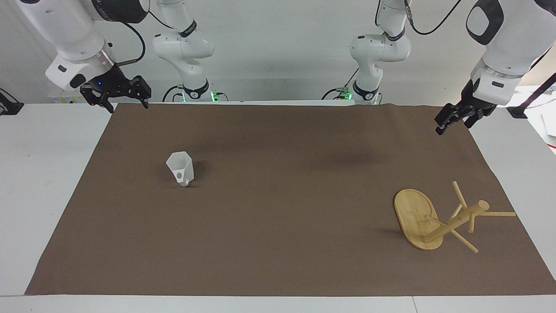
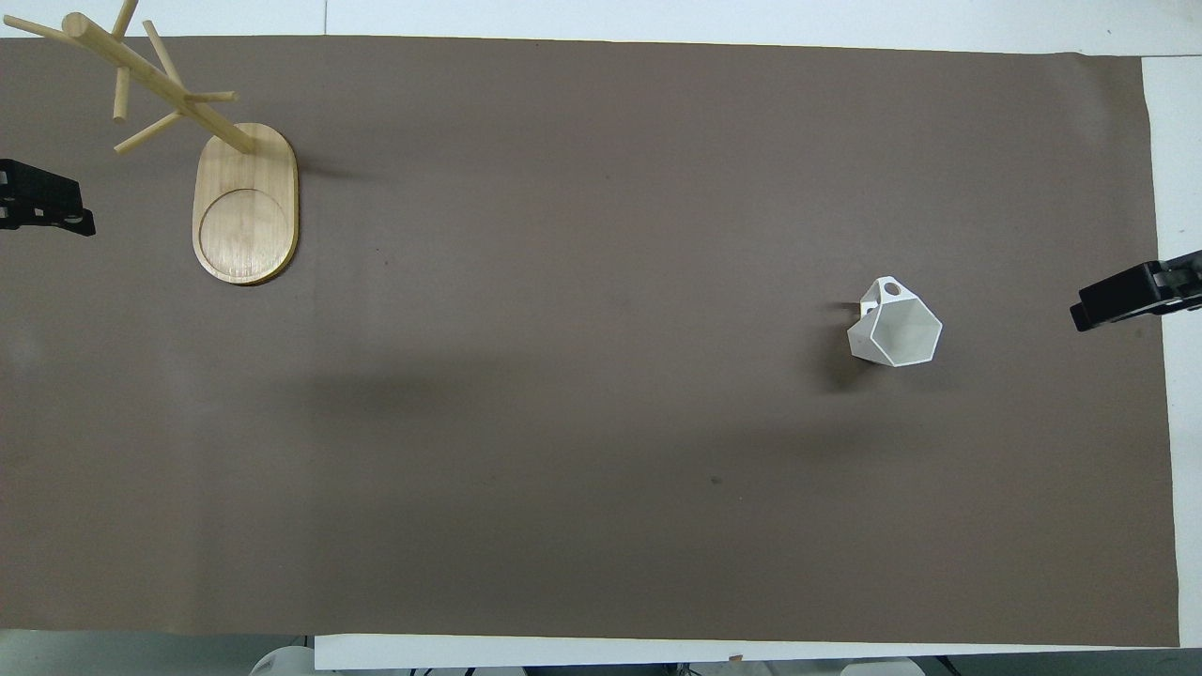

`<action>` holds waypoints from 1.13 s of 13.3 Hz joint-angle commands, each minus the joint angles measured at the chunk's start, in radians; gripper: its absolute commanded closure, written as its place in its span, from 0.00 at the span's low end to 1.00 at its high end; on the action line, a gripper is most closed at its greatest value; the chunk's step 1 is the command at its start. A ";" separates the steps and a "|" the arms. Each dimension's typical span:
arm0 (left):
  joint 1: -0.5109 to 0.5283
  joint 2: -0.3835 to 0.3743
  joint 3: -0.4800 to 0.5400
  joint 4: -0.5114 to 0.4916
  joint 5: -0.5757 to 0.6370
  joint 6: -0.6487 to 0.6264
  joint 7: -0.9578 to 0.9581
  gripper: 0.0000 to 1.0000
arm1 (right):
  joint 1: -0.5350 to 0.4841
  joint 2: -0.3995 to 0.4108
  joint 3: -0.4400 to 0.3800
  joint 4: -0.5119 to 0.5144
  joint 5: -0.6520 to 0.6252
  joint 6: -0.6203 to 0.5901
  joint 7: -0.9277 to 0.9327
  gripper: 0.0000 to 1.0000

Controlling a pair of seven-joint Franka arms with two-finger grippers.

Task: Hang cup on rack

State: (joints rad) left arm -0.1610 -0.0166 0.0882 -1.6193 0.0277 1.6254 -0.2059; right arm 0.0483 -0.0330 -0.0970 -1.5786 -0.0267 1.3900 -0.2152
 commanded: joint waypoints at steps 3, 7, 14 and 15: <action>0.009 -0.014 -0.004 -0.022 -0.006 0.017 0.003 0.00 | 0.004 -0.007 0.003 -0.006 -0.015 -0.006 0.026 0.01; 0.009 -0.014 -0.004 -0.022 -0.005 0.017 0.003 0.00 | -0.005 -0.015 0.003 -0.026 -0.013 -0.008 0.017 0.01; 0.009 -0.014 -0.004 -0.022 -0.005 0.017 0.003 0.00 | -0.111 0.019 -0.003 -0.054 0.131 0.079 -0.563 0.01; 0.009 -0.014 -0.004 -0.022 -0.006 0.017 0.003 0.00 | -0.154 0.050 -0.003 -0.049 0.158 0.098 -0.680 0.01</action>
State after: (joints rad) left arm -0.1610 -0.0166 0.0882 -1.6193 0.0277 1.6254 -0.2060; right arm -0.0238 -0.0206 -0.1002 -1.6149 0.0705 1.4496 -0.6900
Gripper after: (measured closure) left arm 0.000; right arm 0.004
